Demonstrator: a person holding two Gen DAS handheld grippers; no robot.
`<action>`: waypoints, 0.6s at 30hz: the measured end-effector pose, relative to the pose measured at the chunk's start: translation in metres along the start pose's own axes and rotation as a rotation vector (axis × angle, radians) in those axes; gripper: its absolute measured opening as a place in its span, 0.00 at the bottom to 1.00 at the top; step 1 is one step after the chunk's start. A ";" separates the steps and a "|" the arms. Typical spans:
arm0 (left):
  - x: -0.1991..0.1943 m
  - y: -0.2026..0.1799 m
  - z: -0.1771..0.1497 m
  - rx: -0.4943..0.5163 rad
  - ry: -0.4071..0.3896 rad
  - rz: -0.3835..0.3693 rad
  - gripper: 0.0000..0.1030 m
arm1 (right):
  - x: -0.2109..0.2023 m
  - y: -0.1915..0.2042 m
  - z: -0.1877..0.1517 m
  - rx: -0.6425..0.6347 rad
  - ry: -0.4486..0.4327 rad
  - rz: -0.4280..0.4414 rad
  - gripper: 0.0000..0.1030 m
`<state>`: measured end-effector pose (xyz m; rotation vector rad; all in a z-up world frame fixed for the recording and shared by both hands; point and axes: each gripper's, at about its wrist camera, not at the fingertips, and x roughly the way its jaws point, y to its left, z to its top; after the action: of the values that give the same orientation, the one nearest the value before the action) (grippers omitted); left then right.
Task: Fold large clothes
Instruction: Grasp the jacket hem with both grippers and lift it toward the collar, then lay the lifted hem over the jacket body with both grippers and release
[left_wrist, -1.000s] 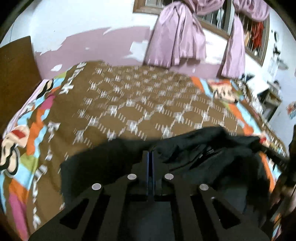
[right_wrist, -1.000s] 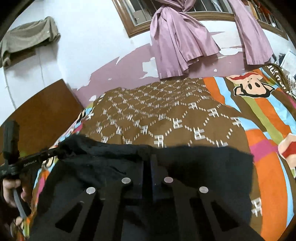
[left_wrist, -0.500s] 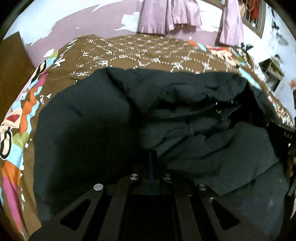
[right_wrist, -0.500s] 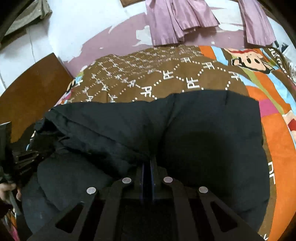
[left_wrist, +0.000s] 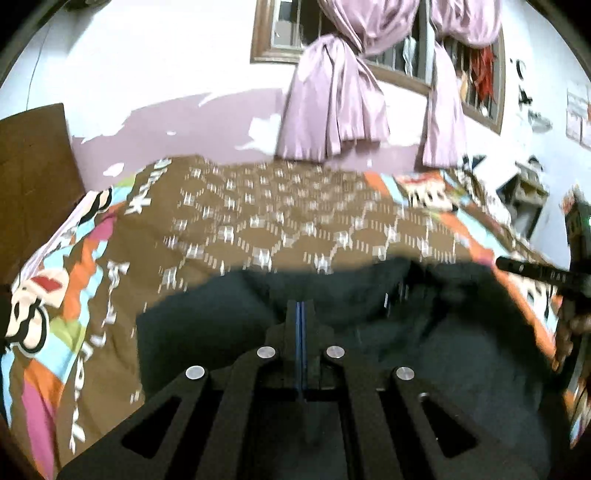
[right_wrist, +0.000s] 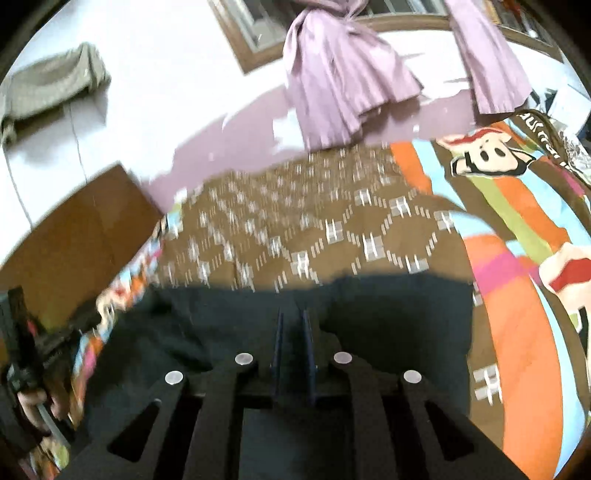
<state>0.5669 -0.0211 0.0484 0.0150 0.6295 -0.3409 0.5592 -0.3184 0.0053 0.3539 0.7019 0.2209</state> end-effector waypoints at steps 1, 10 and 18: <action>0.010 -0.004 0.016 -0.028 0.004 -0.013 0.00 | 0.007 0.002 0.009 0.024 -0.009 0.019 0.11; 0.108 -0.022 0.046 -0.149 0.298 -0.293 0.00 | 0.084 0.001 0.019 0.156 0.230 0.209 0.11; 0.131 -0.028 -0.012 0.025 0.544 -0.270 0.00 | 0.116 0.005 -0.029 0.007 0.556 0.104 0.08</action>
<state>0.6500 -0.0862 -0.0344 0.0480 1.1712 -0.6155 0.6258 -0.2701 -0.0812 0.3378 1.2337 0.4235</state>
